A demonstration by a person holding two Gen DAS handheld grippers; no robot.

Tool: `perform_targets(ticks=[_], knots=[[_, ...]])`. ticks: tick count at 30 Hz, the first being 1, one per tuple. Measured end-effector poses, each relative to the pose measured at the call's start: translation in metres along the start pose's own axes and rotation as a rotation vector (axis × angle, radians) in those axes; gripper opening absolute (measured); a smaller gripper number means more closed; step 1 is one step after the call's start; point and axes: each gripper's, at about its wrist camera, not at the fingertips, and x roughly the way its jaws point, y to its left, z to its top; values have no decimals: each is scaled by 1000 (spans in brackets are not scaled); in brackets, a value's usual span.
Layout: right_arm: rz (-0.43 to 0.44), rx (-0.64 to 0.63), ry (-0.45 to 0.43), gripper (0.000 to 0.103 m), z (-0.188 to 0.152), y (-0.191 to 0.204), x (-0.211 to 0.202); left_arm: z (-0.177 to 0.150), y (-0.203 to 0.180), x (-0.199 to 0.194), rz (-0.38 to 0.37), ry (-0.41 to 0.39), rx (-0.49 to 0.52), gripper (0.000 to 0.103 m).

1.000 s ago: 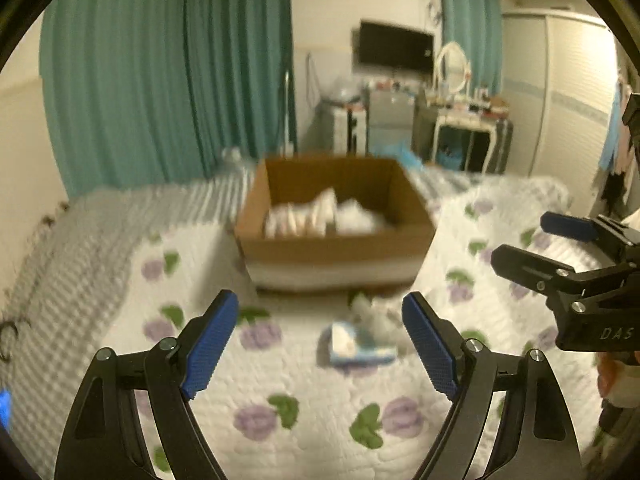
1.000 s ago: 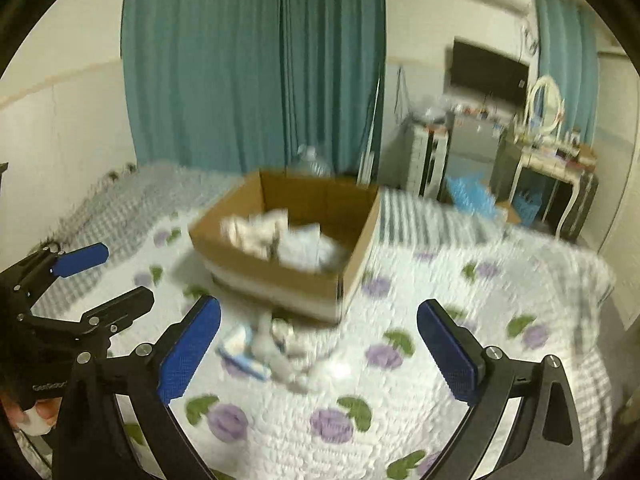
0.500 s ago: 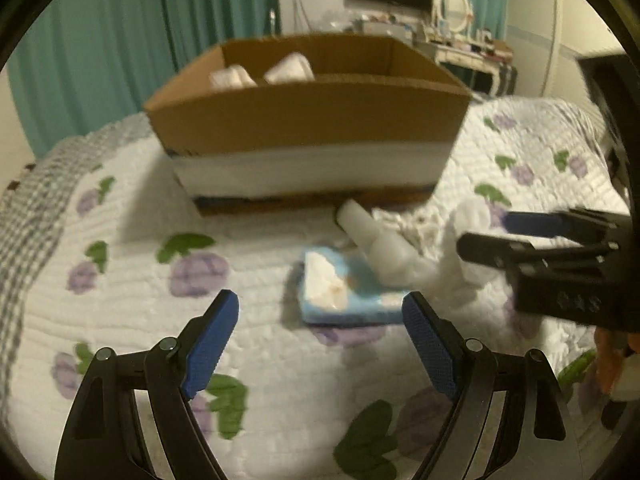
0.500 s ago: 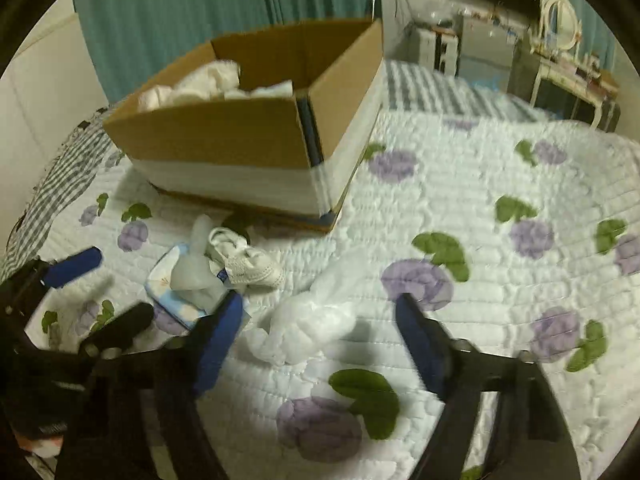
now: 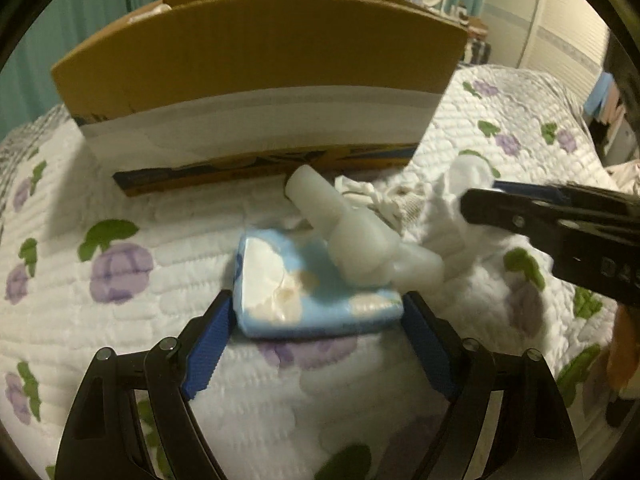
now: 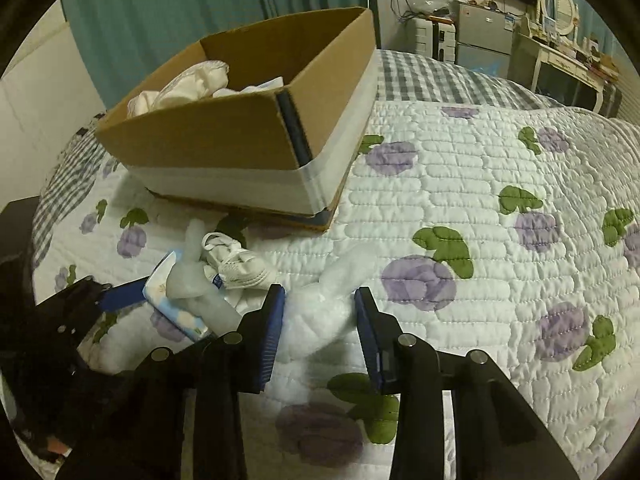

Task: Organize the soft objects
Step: 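Grasp the blue tissue pack with the left gripper while the right grasps a white sock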

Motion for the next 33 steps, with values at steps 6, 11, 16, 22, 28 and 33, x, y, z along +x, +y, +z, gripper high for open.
perform_targets(ticks=[6, 11, 16, 22, 28, 33], knots=[[-3, 21, -21, 35, -2, -4, -6, -1, -2, -5, -15, 6, 7, 72], [-12, 13, -49, 34, -7, -1, -18, -6, -5, -22, -13, 10, 10, 72], [-20, 4, -74, 34, -16, 11, -38, -16, -11, -47, 5, 8, 37, 72], [-8, 17, -121, 34, -28, 27, -71, -25, -16, -83, 18, -43, 55, 72], [-1, 2, -186, 34, -32, 47, -114, -25, -15, -133, 27, -142, 64, 72], [9, -23, -270, 34, -21, 63, -158, -14, -11, -183, 42, -250, 64, 72]])
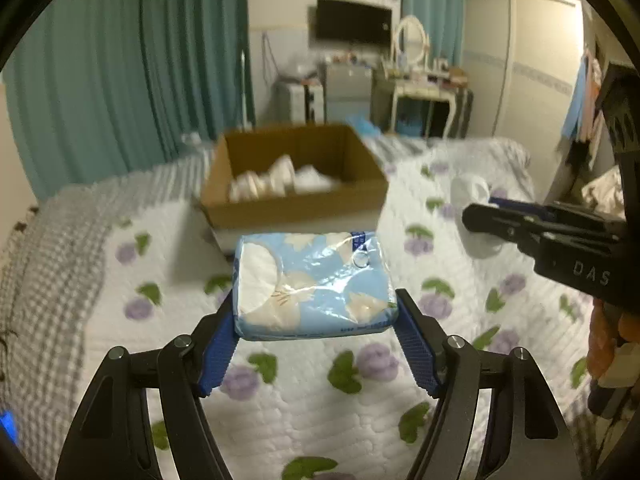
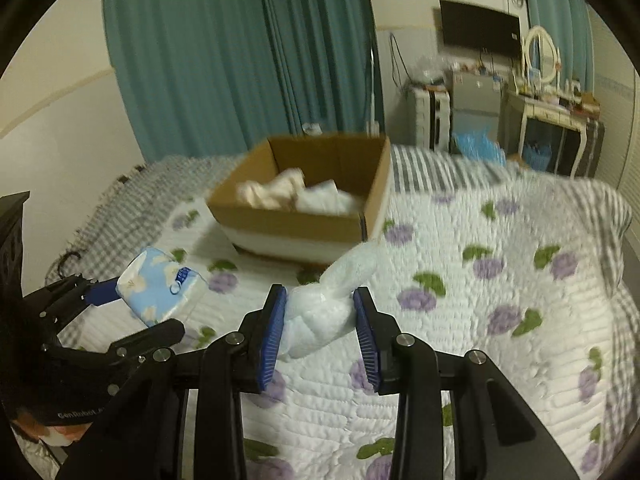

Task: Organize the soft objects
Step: 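Grasp the blue tissue pack with the left gripper while the right grasps a white sock, then carry both items over the cardboard box and open both grippers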

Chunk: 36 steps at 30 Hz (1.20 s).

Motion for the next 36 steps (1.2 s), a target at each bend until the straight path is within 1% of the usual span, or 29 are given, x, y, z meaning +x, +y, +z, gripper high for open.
perform_targets(ticks=[5, 8, 13, 18, 22, 25, 28, 32, 36], knots=[[8, -49, -64, 34, 23, 20, -31, 20, 8, -34, 8, -90, -9, 72], [13, -81, -95, 34, 37, 30, -42, 37, 12, -46, 22, -137, 1, 72], [27, -117, -140, 34, 65, 38, -43, 62, 23, -53, 41, -202, 11, 72], [39, -138, -175, 34, 106, 40, -25, 96, 38, -38, 48, -238, 9, 72], [38, -137, -182, 34, 133, 36, 0, 123, 51, -5, 59, -239, 16, 72], [38, -124, -171, 34, 150, 30, 30, 139, 59, 32, 79, -217, 35, 72], [37, -107, -139, 34, 161, 21, 74, 151, 71, 79, 92, -179, 41, 72], [34, -83, -88, 34, 165, 6, 128, 151, 85, 132, 103, -126, 35, 72], [33, -39, -40, 34, 156, -17, 178, 140, 94, 172, 102, -75, 43, 72]])
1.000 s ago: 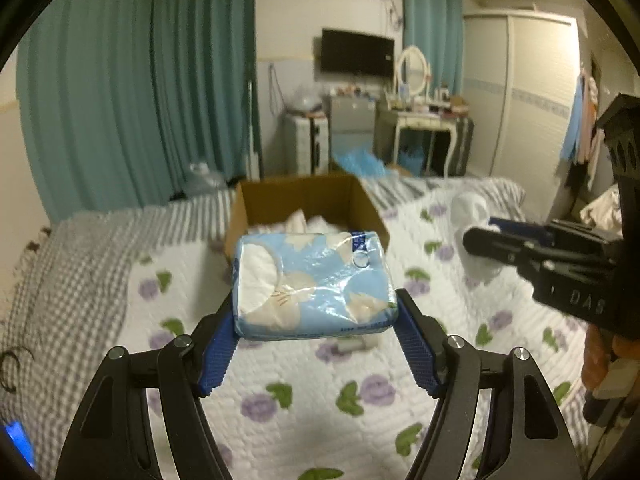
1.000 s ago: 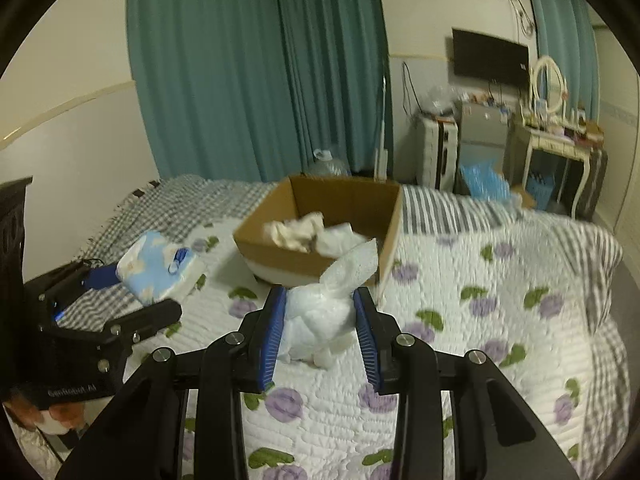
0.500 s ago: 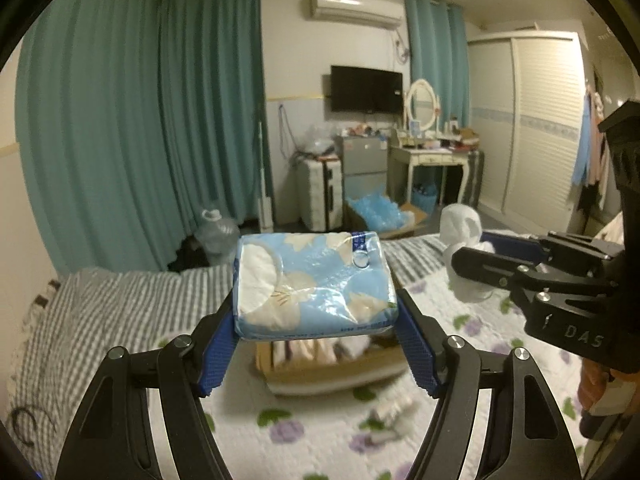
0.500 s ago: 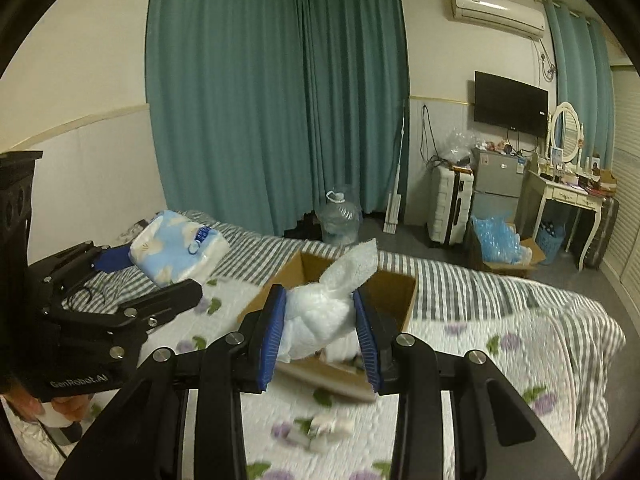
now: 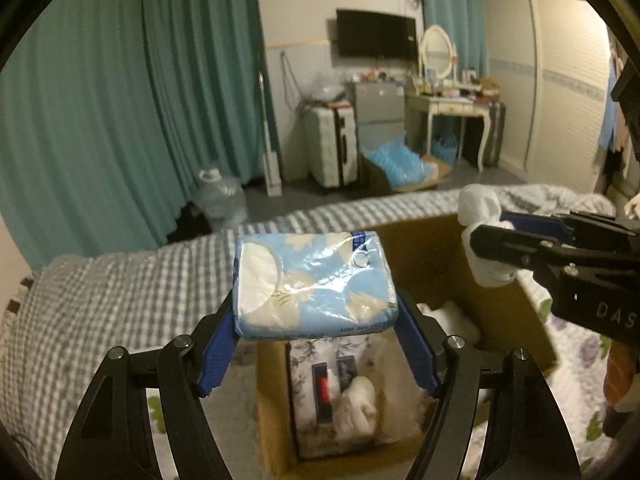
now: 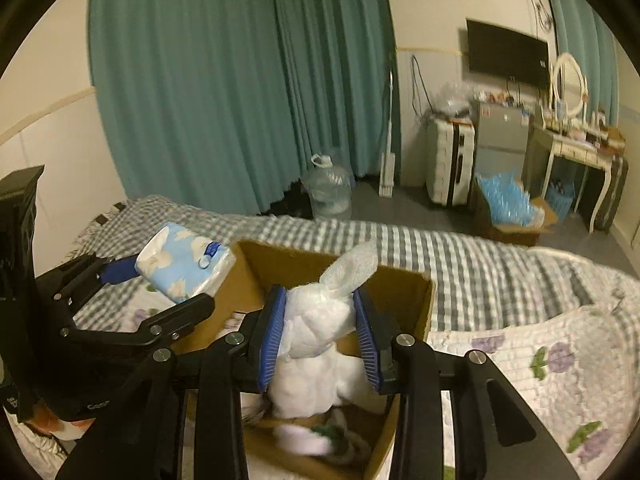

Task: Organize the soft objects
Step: 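Carry both items over the cardboard box and open both grippers, then grasp the white plastic item with the right gripper while the left grasps a white sock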

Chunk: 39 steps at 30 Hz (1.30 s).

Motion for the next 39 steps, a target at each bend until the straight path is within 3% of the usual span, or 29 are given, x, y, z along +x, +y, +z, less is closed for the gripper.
perform_targets(ticks=[4, 7, 9, 10, 16, 20, 23, 25, 31, 35, 39], knots=[[-7, 28, 10, 35, -8, -21, 25, -6, -6, 20, -51, -16, 14, 75], [-28, 37, -31, 42, -8, -26, 26, 1, -8, 22, -81, -23, -7, 85], [-56, 33, -60, 70, -5, -23, 18, 4, -8, 19, -59, -36, -6, 85], [-65, 39, -72, 75, -3, -23, 14, 6, -9, 16, -39, -45, -1, 85], [-86, 63, -119, 89, 7, -19, -35, 15, -10, -34, 23, -95, 3, 85], [-112, 26, -150, 98, 15, -7, -93, 27, -8, -84, 35, -121, 5, 85], [-150, 1, -178, 101, 19, 5, -139, 31, -10, -132, 42, -180, 6, 85], [-164, -8, -179, 101, 21, 13, -163, 32, -8, -161, 32, -210, 4, 94], [-188, -57, -191, 101, 12, 43, -231, 19, -9, -230, 29, -267, 3, 94], [-171, -53, -175, 101, -10, 55, -254, -1, -4, -251, 24, -277, -15, 94], [-157, -30, -129, 101, -43, 57, -251, -28, 0, -246, 25, -214, -27, 94]])
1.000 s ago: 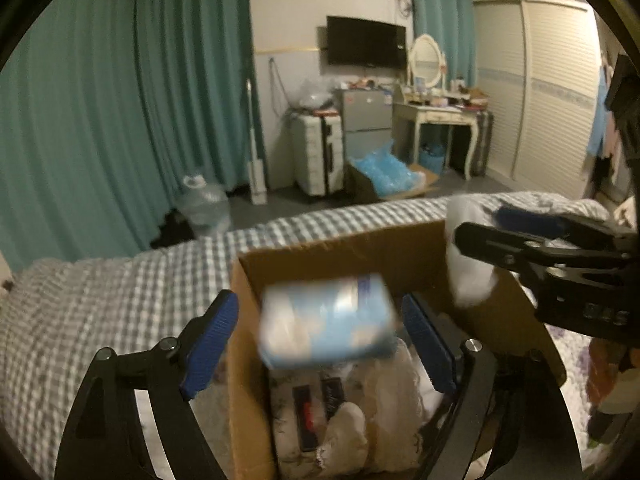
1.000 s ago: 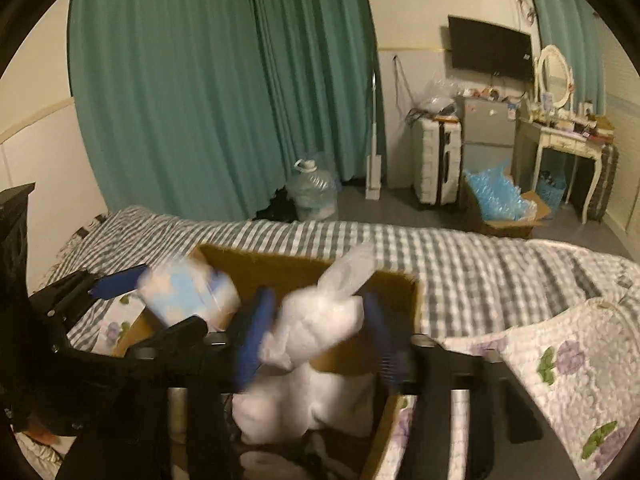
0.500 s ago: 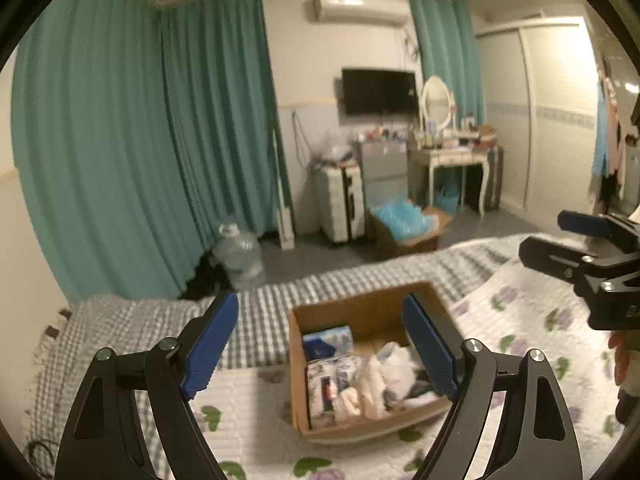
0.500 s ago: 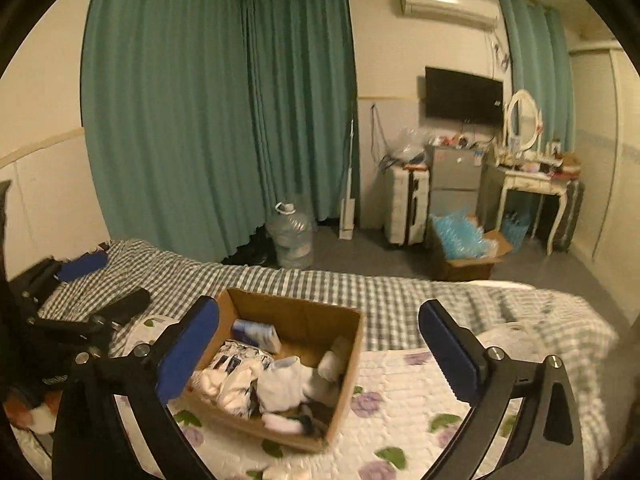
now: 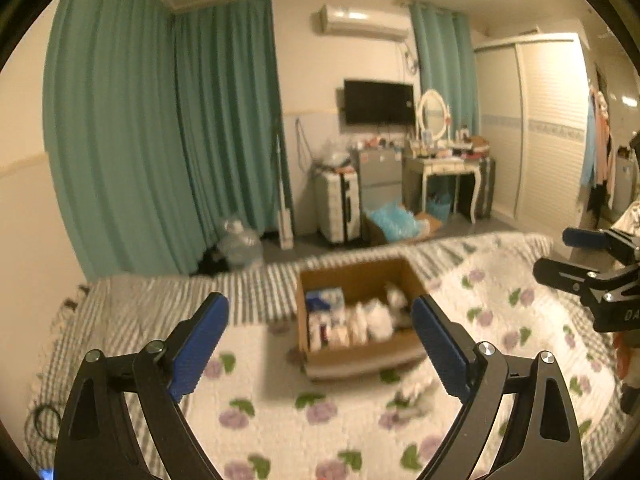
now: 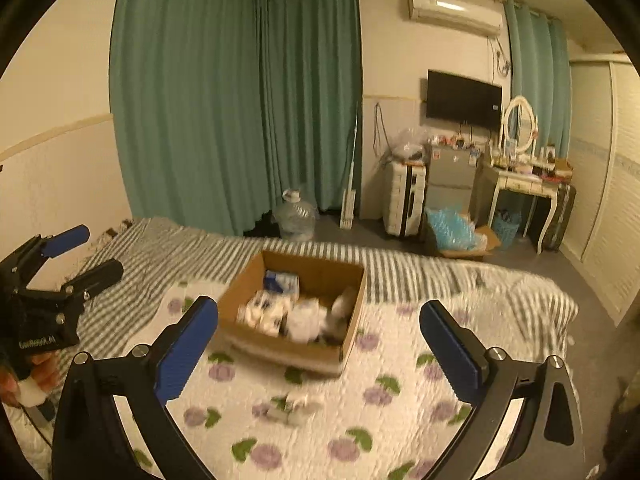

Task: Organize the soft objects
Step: 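Grasp the white plastic item with the right gripper while the left grasps a white sock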

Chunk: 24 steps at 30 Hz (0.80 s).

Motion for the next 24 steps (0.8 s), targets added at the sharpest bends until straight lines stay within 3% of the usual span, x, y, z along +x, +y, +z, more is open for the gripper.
perform_targets(ticks=[6, 12, 19, 22, 24], knots=[[11, 28, 98, 101, -68, 5, 45, -54, 9, 27, 10, 82, -15, 94], [54, 81, 233, 101, -133, 12, 112, -114, 6, 82, -16, 209, -16, 94], [54, 113, 375, 100, -182, 24, 178, -161, 6, 133, -35, 291, 17, 94], [44, 95, 418, 94, -193, 29, 198, -175, 11, 149, -49, 325, 28, 94], [26, 96, 431, 82, -196, 31, 206, -180, 14, 154, -65, 334, 23, 94]])
